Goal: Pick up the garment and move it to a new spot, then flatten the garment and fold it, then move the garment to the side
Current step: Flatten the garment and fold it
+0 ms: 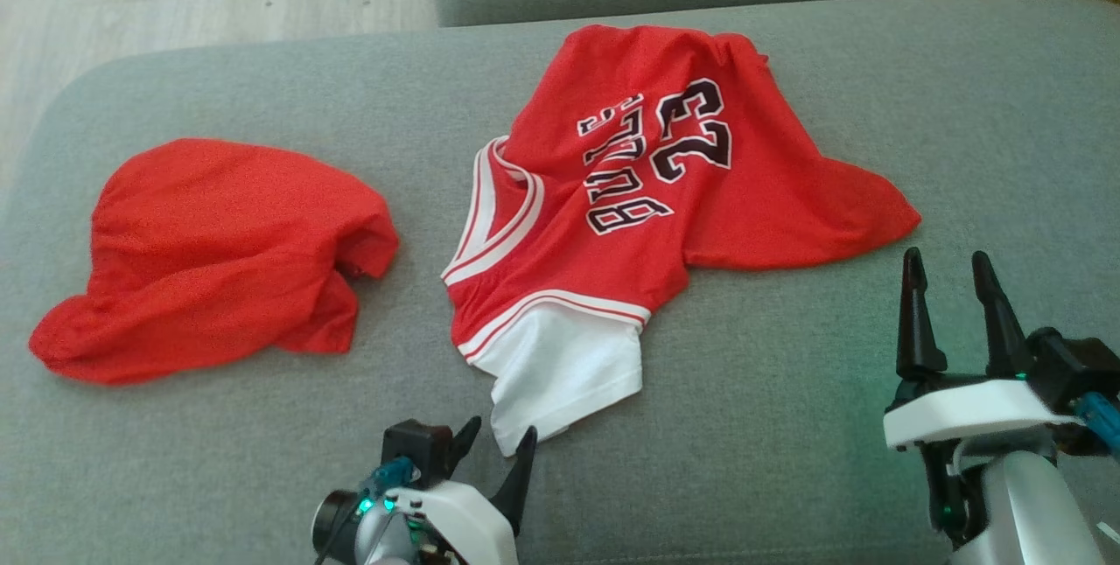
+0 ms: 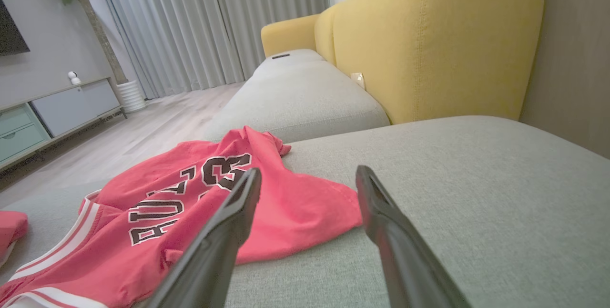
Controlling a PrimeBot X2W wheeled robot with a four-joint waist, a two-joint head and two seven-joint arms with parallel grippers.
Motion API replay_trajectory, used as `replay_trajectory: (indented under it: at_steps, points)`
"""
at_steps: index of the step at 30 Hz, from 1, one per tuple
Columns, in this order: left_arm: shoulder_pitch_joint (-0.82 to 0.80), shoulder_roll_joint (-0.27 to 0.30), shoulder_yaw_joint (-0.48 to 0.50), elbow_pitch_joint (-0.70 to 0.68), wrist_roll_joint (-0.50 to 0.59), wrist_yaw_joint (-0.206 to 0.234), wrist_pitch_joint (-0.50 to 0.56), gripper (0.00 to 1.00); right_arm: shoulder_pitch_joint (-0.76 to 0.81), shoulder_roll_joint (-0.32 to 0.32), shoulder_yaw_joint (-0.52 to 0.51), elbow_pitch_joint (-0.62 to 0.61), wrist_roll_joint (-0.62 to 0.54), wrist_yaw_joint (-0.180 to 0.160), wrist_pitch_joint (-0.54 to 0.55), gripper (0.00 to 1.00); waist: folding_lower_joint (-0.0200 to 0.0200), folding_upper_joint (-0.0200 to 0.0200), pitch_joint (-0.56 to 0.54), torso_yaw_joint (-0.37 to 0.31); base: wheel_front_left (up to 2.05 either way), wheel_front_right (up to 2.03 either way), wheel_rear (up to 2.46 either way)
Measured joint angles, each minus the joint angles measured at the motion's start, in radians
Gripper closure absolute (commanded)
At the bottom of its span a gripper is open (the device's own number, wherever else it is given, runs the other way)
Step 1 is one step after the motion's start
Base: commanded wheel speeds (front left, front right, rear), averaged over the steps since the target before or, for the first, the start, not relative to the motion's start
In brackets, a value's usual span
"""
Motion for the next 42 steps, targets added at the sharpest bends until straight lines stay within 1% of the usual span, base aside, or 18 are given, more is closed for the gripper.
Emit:
replay_trajectory:
  at_steps: [1,7,11,13,14,15,19,25,30,33,37,40,42]
  points:
    - [0.0,0.0,-0.001,0.004,0.0,0.007,0.004,0.0,0.0,0.0,0.002,0.0,0.0,0.0,0.0,0.0,0.0,0.0,0.002,-0.004,0.0,0.0,0.0]
    - [-0.008,0.0,-0.005,0.03,-0.001,0.012,0.013,0.0,-0.001,0.0,0.01,0.0,0.0,0.0,0.0,0.0,0.0,0.0,0.018,-0.032,0.0,0.0,0.0]
    - [-0.044,0.0,-0.007,0.05,0.0,0.012,0.012,0.0,-0.003,0.0,0.014,0.0,0.0,0.0,0.0,0.0,0.0001,0.0,0.036,-0.05,0.0,0.0,0.0]
    - [-0.066,-0.001,-0.011,0.065,-0.001,0.005,0.011,0.0,-0.005,0.0,0.014,0.0,0.0,0.0,0.0,0.0,0.0,0.0,0.043,-0.058,0.0,0.0,0.0]
    - [-0.073,-0.001,-0.015,0.07,-0.001,-0.005,0.011,0.59,-0.005,0.0,0.014,0.0,0.0,0.0,0.0,0.0,0.0001,0.0,0.046,-0.061,0.0,0.0,0.0]
    - [-0.08,-0.001,-0.019,0.074,-0.001,-0.013,0.01,1.0,-0.005,0.0,0.014,0.0,0.0,0.0,0.0,0.0,0.0001,0.0,0.048,-0.063,0.0,0.0,0.0]
    - [-0.086,-0.003,-0.028,0.077,-0.023,-0.039,-0.028,1.0,-0.006,0.001,0.009,0.002,0.0,0.0,0.0,0.0,0.0001,0.0,0.05,-0.065,0.0,0.0,0.0]
    - [-0.087,-0.004,-0.004,0.024,-0.049,-0.038,-0.133,1.0,-0.017,0.001,-0.018,0.025,-0.004,0.0,0.0,0.0,0.0,0.0,0.045,-0.053,0.0,0.0,0.0]
    - [-0.091,-0.006,0.051,-0.079,-0.045,-0.026,-0.156,1.0,-0.043,0.001,-0.044,0.06,-0.021,0.0,0.026,0.0,0.0,0.0,0.043,-0.032,0.0,0.0,0.0]
    - [-0.091,-0.007,0.114,-0.19,-0.023,-0.018,-0.156,1.0,-0.061,0.001,-0.062,0.091,-0.03,0.0,0.051,0.0,0.0,0.0,0.047,-0.019,0.0,0.0,0.0]
    - [-0.08,-0.008,0.182,-0.303,0.016,-0.005,-0.157,1.0,-0.1,0.001,-0.085,0.151,-0.037,0.0,0.085,0.0,0.0,0.0,0.056,-0.003,0.0,0.0,0.0]
    - [-0.063,-0.008,0.206,-0.36,0.026,0.003,-0.157,1.0,-0.131,0.001,-0.089,0.201,-0.037,0.0,0.101,0.0,0.0001,0.0,0.064,0.007,0.0,0.0,0.0]
    - [-0.057,-0.008,0.206,-0.364,0.026,0.004,-0.158,1.0,-0.14,0.001,-0.089,0.221,-0.037,0.0,0.105,0.0,0.0001,0.0,0.066,0.011,0.0,0.0,0.0]
